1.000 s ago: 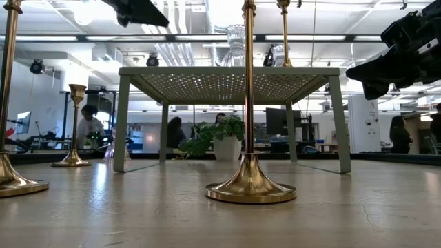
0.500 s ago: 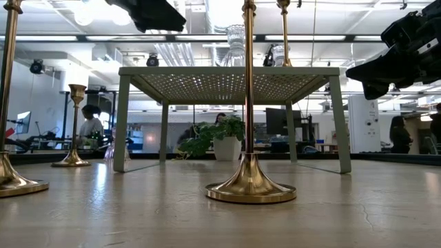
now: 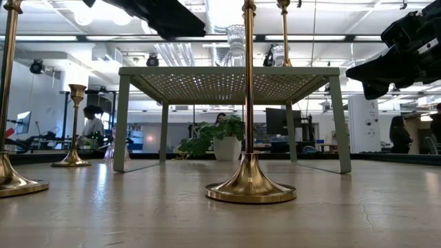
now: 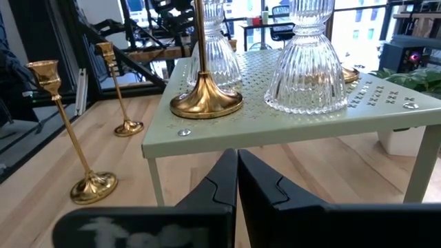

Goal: Pick & Place candle stick holders
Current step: Move the transparent candle holder to the middle left on the shelf

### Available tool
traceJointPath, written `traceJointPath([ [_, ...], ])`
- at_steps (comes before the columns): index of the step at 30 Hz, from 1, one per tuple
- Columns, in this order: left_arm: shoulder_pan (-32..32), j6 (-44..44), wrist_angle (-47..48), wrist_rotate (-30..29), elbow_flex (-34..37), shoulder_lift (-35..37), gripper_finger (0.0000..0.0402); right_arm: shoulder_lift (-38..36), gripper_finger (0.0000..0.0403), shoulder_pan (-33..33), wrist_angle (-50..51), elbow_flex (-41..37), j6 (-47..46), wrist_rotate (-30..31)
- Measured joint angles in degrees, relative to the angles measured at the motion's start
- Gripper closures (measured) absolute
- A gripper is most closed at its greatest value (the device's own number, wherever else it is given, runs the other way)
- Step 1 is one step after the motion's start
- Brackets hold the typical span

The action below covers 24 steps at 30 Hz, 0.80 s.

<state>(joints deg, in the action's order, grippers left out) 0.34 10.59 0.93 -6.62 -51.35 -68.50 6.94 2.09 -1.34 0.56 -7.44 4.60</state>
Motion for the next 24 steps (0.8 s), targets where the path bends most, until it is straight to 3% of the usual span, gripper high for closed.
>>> traceJointPath([
  [13, 1.9, -7.5, -2.4, 4.3, -2.0, -4.9, 0.0181, 0.0, 0.0394, 0.0, 0.0, 0.0, 0.0, 0.0],
  [24, 2.3, -8.8, -2.1, 9.0, -4.4, -9.6, 0.0181, 0.0, 0.0394, 0.0, 0.0, 0.0, 0.0, 0.0],
])
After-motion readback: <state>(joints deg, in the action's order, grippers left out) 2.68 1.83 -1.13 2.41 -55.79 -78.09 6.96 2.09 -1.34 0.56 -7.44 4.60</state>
